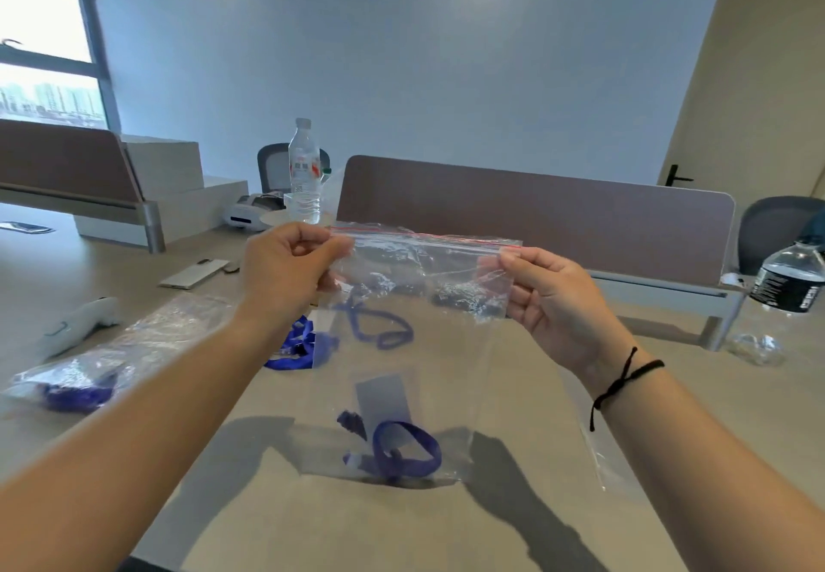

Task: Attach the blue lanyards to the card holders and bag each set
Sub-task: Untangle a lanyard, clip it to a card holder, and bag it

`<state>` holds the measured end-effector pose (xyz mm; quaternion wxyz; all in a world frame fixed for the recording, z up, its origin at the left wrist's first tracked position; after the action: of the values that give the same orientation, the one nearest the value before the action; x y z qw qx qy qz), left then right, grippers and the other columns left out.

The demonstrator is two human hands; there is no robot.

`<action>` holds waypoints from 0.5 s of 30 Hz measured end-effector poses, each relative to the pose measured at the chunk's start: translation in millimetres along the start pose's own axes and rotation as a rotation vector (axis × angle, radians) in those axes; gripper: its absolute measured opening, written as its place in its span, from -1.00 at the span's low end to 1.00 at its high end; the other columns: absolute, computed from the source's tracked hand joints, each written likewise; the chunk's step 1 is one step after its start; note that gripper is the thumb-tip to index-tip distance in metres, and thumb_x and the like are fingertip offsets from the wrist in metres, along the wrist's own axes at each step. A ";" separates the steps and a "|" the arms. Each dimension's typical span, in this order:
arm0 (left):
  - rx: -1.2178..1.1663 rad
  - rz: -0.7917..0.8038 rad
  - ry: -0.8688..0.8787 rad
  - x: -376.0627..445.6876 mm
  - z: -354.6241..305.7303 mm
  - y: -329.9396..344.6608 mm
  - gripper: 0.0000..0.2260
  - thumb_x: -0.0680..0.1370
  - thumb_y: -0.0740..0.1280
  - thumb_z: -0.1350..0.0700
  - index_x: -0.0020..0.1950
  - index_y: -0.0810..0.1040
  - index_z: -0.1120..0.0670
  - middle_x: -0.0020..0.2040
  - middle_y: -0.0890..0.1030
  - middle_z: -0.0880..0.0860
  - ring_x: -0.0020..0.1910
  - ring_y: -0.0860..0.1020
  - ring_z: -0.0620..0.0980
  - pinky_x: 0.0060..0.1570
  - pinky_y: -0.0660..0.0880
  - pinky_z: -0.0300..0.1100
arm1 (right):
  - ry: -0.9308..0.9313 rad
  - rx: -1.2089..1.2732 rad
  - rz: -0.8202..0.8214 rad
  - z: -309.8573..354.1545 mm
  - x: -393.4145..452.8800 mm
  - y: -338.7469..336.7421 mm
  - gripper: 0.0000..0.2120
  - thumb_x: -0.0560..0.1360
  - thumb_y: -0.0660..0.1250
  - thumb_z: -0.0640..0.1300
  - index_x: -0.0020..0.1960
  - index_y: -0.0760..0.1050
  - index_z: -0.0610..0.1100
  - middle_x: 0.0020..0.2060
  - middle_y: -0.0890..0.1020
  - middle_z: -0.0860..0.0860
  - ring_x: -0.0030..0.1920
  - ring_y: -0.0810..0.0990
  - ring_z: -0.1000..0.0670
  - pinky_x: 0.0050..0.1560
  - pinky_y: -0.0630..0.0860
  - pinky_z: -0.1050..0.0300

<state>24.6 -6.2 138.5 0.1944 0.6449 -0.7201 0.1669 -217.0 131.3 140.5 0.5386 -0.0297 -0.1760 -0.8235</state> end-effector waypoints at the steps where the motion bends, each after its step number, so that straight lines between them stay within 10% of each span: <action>1: 0.006 0.006 -0.015 -2.9 3.8 0.5 -0.87 0.49 0.50 0.01 -0.10 0.70 0.06 -0.23 0.73 0.07 -0.46 0.61 -0.01 -0.37 0.61 -0.17 | -0.010 0.007 -0.022 -2.3 0.1 1.5 -0.85 0.50 0.44 -0.19 0.04 0.57 -0.21 0.02 0.72 -0.16 -0.13 0.60 -0.21 -0.02 0.60 -0.03; 5: 0.016 0.391 -0.236 -23.8 34.7 -2.0 -0.39 0.31 0.43 -0.43 0.15 0.66 -0.02 -0.01 0.75 0.01 -0.14 0.69 0.01 -0.08 0.63 -0.13 | -0.007 0.082 -0.052 -9.9 -2.6 9.9 -0.95 0.60 0.31 -0.27 0.04 0.54 -0.21 -0.04 0.74 -0.16 -0.08 0.74 -0.10 -0.13 0.69 0.07; 8: 0.071 0.695 -0.335 -49.4 67.7 -2.8 -0.47 0.37 0.50 -0.17 0.29 0.60 -0.01 0.14 0.71 -0.05 0.08 0.68 -0.07 0.20 0.58 -0.06 | 0.003 0.091 -0.071 -14.0 -3.0 14.1 -0.90 0.60 0.29 -0.29 0.10 0.53 -0.28 -0.09 0.74 -0.15 -0.09 0.74 -0.10 -0.13 0.69 0.08; 15: -0.066 0.635 -0.614 -82.0 114.8 -1.9 -0.75 0.44 0.49 0.18 0.11 0.68 0.17 0.10 0.68 0.24 -0.04 0.66 0.17 0.02 0.64 -0.01 | 0.004 0.152 -0.139 -13.5 1.2 7.0 -0.90 0.60 0.30 -0.30 0.09 0.56 -0.24 -0.06 0.73 -0.15 -0.02 0.74 -0.13 -0.20 0.67 0.08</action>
<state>26.6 8.1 -1.8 -0.0688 0.4046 -0.9119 -0.0041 -209.4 123.3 130.0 0.4813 0.0250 -0.2388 -0.8430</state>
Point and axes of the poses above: each hand's wrist, its own x-axis towards the middle knuckle, its own y-axis out of the palm, z = x × y, the point moved 1 cm from there along x, towards the middle knuckle
